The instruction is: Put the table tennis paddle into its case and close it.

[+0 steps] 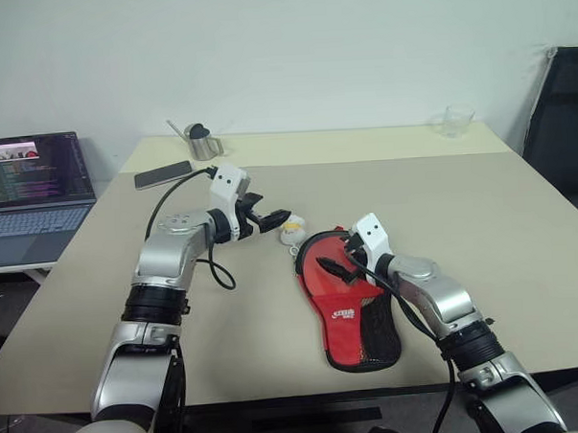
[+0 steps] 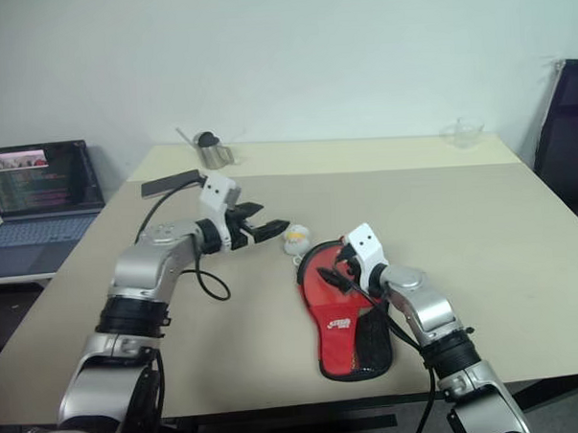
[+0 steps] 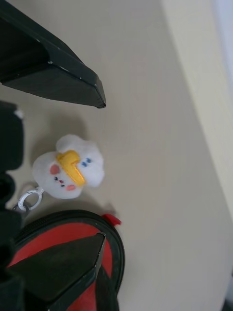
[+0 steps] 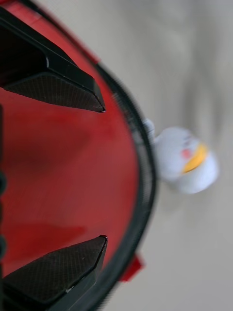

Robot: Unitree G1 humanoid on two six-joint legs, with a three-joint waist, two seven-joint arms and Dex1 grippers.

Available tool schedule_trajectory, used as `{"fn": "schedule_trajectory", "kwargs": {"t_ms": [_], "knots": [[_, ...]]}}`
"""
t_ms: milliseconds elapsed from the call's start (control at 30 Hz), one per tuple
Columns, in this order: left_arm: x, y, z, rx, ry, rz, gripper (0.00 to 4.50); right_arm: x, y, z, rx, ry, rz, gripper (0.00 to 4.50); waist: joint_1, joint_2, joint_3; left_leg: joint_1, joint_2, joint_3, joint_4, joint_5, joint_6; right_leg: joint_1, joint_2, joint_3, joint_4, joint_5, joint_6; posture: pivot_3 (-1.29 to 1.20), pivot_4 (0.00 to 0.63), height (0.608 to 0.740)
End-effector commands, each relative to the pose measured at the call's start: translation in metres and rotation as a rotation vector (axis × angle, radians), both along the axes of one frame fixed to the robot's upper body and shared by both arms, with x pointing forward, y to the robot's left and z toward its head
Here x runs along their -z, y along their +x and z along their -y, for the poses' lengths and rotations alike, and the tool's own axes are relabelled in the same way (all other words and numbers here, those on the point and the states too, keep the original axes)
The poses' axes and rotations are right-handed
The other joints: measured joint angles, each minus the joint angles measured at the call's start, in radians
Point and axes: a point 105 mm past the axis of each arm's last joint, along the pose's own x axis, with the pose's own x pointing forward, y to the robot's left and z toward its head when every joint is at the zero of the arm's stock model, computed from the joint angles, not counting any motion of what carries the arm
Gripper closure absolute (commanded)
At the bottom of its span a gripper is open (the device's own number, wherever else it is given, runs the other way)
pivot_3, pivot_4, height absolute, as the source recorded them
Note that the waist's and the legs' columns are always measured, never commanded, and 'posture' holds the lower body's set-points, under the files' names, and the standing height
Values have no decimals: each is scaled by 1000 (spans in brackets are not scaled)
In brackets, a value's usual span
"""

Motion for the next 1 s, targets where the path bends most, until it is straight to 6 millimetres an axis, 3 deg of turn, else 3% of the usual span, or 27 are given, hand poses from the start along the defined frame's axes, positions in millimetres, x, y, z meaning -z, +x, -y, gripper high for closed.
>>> {"fn": "schedule_trajectory", "kwargs": {"t_ms": [33,233,433,733,833,1000], "knots": [[-2,10,9,-15,15,0,0,2,-2,-2,-9,10,-25,42,-1,0,0,0,0,0,0,0,0,0,0,0,0,0,0,0,150,740],[17,25,26,-59,41,-74,0,30,-15,-5,-31,-59,-136,42,-1,-1,-2,1,0,1,0,0,0,1,0,0,0,0,0,0,150,740],[44,31,29,-106,102,-138,0,27,-20,-8,-22,-40,-129,42,-1,-1,-6,2,0,2,0,0,0,1,0,0,1,0,0,0,150,740],[64,36,37,-162,161,-150,0,23,-24,-3,-2,-26,-138,42,3,-2,-8,3,-1,2,0,0,0,1,0,0,3,0,0,0,150,740],[64,38,41,-171,167,-131,643,23,-26,-3,-1,-30,-139,0,3,-2,-8,3,-1,2,0,0,0,1,0,0,4,0,0,0,150,740],[62,41,47,-189,166,-108,2398,23,-28,-1,7,-32,-141,0,3,-2,-8,3,-1,2,1,0,0,1,0,0,5,0,0,0,150,740]]}}
